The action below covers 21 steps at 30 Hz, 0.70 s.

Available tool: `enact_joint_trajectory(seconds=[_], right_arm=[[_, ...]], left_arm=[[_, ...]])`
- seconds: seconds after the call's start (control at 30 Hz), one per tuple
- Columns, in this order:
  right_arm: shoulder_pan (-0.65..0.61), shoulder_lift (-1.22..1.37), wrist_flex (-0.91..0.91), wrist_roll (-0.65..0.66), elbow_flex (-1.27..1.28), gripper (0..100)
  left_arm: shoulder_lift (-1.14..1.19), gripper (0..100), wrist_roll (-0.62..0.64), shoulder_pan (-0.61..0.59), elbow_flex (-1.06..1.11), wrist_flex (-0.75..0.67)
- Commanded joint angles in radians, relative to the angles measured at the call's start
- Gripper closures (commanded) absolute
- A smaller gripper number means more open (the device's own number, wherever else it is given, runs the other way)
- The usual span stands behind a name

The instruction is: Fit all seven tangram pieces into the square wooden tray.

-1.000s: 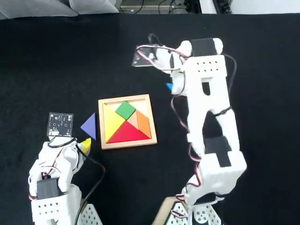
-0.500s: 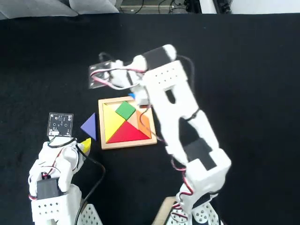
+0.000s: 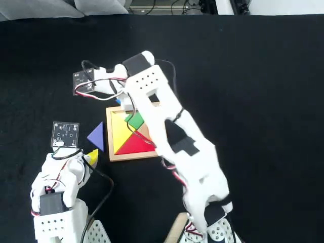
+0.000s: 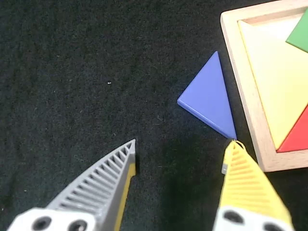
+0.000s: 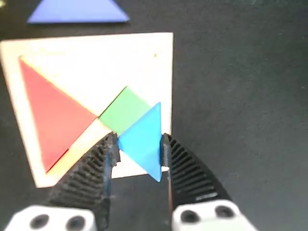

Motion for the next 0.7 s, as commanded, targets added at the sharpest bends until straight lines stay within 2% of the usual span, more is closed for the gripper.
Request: enact_joint_trajectory(seconds=[0.0, 0.2, 0.33, 0.67], right_arm=[[-0.014, 0.131, 0.066, -0.021, -0.245, 97.6], [-0.014, 0.328, 0.123, -0.023, -0.469, 97.6], [-0.015, 0.406, 0.121, -0.077, -0.565, 97.6], [-0.06, 0.46, 0.127, -0.084, -0.585, 97.6]], left_arm=[[-0.005, 71, 0.005, -0.01, 0.019, -0.015], [-0.005, 71, 0.005, -0.01, 0.019, -0.015], [-0.005, 71, 0.005, -0.01, 0.019, -0.015], [-0.005, 71, 0.005, -0.008, 0.019, -0.015]])
